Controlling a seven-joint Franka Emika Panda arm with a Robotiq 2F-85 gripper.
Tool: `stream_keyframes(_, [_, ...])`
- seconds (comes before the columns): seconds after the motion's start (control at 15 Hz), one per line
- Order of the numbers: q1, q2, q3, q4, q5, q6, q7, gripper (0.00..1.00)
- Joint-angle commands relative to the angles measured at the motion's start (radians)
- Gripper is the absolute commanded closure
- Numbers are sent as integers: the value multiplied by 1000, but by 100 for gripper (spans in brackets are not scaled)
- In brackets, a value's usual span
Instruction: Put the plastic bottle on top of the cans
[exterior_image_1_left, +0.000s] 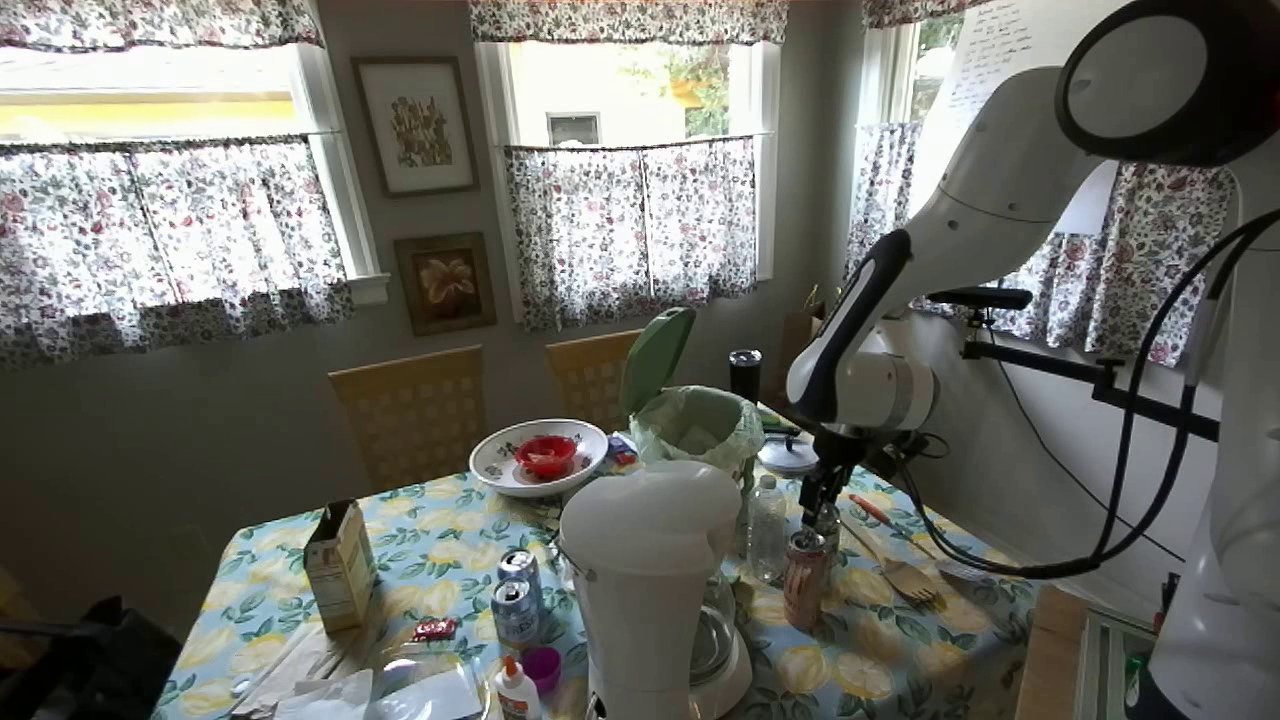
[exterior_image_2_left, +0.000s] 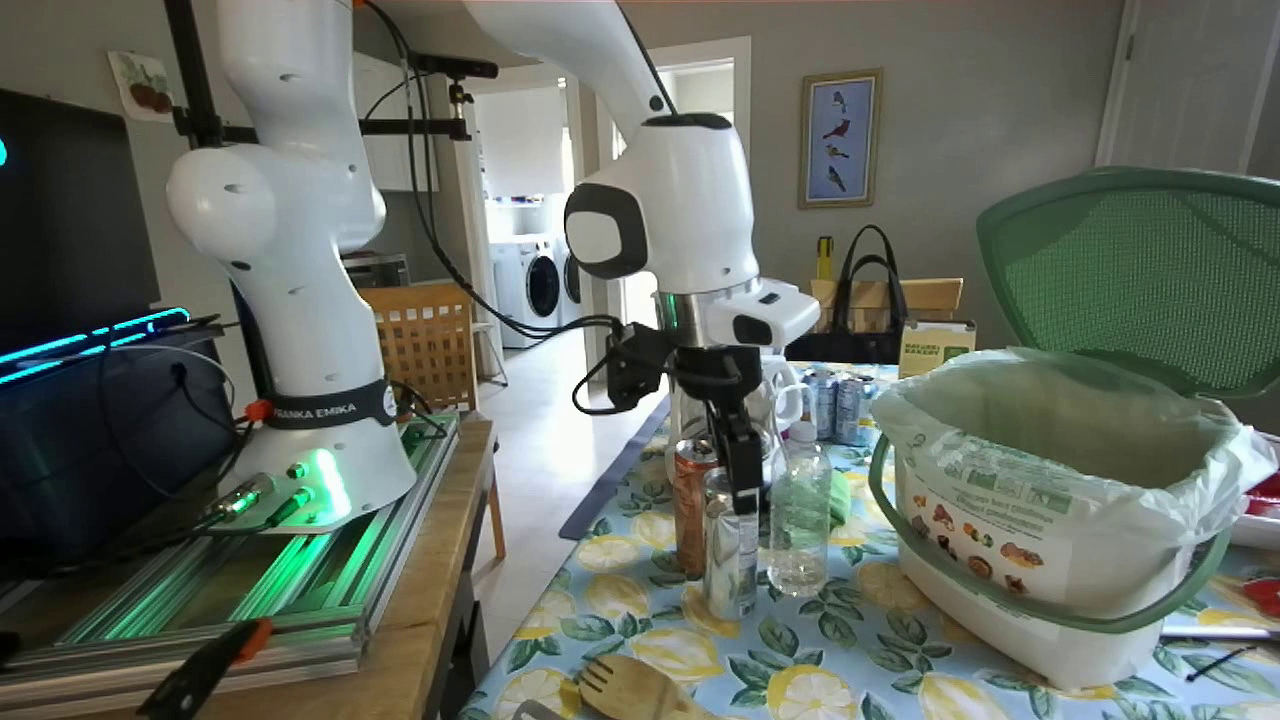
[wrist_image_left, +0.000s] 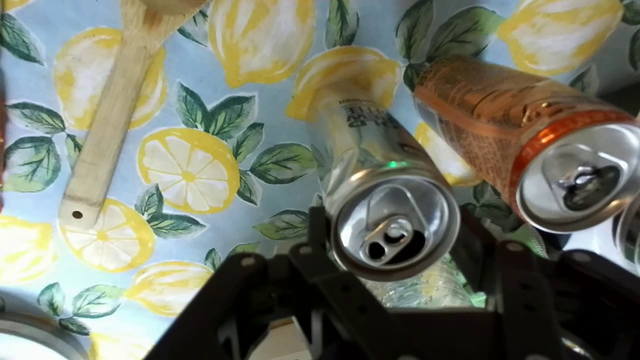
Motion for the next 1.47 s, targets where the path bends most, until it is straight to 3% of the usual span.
stream_keyframes(0.0, [9, 4, 5, -7, 1, -24, 21, 63])
stream_keyframes(0.47, [11, 7, -1, -5, -9, -33, 26, 63])
stream_keyframes(0.53, [12, 8, -2, -5, -14, -32, 29, 15])
stream_keyframes(0.73, [13, 12, -3, -5, -16, -52, 32, 2])
stream_keyframes(1.4, [13, 14, -11, -1, -24, -64, 52, 0])
